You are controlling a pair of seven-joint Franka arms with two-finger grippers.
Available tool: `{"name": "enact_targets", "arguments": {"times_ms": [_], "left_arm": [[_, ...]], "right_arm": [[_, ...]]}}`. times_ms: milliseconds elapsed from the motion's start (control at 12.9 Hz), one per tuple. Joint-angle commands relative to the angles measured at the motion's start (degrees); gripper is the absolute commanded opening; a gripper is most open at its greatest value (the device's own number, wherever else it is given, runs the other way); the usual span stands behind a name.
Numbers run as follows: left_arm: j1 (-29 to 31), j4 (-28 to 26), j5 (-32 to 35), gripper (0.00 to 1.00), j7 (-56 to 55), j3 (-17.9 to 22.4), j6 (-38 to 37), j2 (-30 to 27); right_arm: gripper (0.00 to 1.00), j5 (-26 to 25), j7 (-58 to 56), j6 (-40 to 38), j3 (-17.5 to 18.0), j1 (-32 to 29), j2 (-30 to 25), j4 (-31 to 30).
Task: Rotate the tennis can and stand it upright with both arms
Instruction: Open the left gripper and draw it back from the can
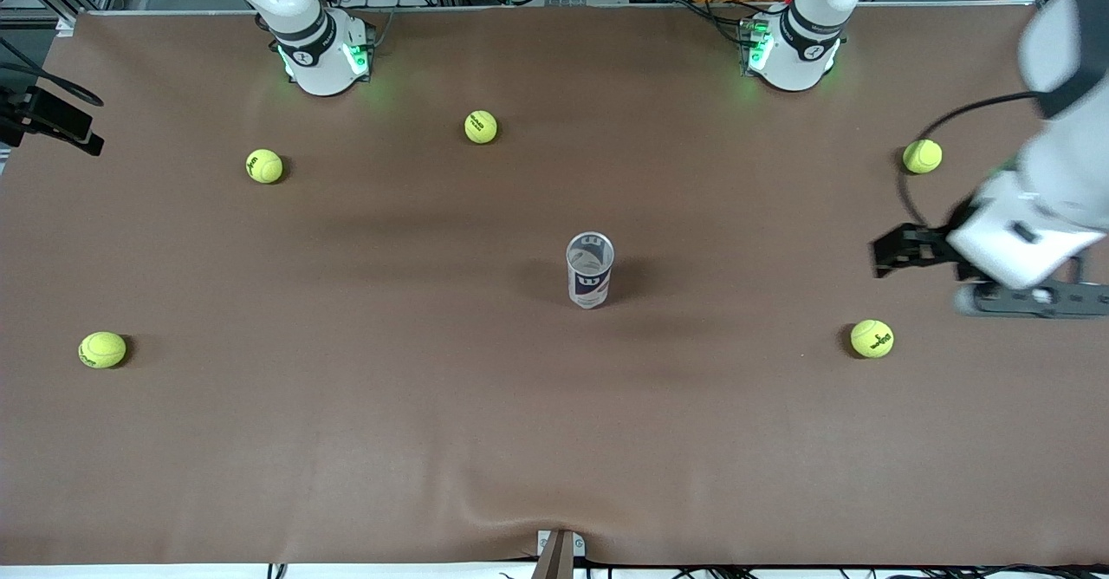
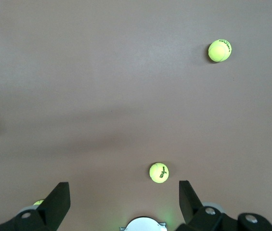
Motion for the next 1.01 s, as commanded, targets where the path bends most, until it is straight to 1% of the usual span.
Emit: {"name": "enact_targets", "arguments": {"times_ms": [0, 77, 232, 310, 387, 464, 542, 696, 851, 929], "left_arm": [[6.8, -5.0, 1.5, 1.00, 3.3, -6.5, -0.5, -4.3], [8.7, -6.0, 3.0, 1.00, 3.5, -8.6, -0.5, -5.2], [8.3, -10.8, 6.7, 1.00, 3.2, -9.6, 0.0, -9.0], [8.1, -14.6, 6.9, 1.00, 3.0, -9.6, 1.3, -11.9], [7.7, -19.2, 6.8, 1.00, 3.0, -9.6, 4.2, -15.5], [8.0, -22.3, 6.8, 1.00, 3.0, -9.6, 5.8, -17.7], [8.4, -23.4, 6.2, 1.00, 3.0, -9.6, 6.0, -18.4], [8.3, -23.4, 6.2, 1.00, 3.0, -9.5, 6.0, -19.0], [8.3, -27.3, 6.2, 1.00, 3.0, -9.4, 6.2, -23.0], [8.5, -28.7, 6.2, 1.00, 3.0, -9.2, 6.7, -24.2]], "right_arm": [[1.00, -0.5, 0.2, 0.2, 0.4, -0.3, -0.8, -0.9], [1.00, -0.5, 0.3, 0.2, 0.4, -0.2, -0.6, -0.9], [1.00, 0.0, 0.7, 0.2, 0.4, -0.1, -0.5, -0.9], [1.00, 0.0, 0.7, 0.2, 0.4, 0.1, -0.5, -0.9], [1.00, 0.1, 0.6, 0.1, 0.4, 0.1, -0.5, -0.9], [1.00, 0.1, 0.4, 0.1, 0.4, 0.0, -0.5, -0.9], [1.00, 0.1, 0.4, 0.1, 0.4, 0.0, -0.5, -0.9], [1.00, 0.1, 0.3, 0.1, 0.4, 0.0, -0.5, -0.9], [1.00, 0.1, 0.2, 0.1, 0.4, 0.0, -0.4, -0.9], [1.00, 0.1, 0.2, 0.1, 0.4, 0.0, -0.4, -0.9]]}}
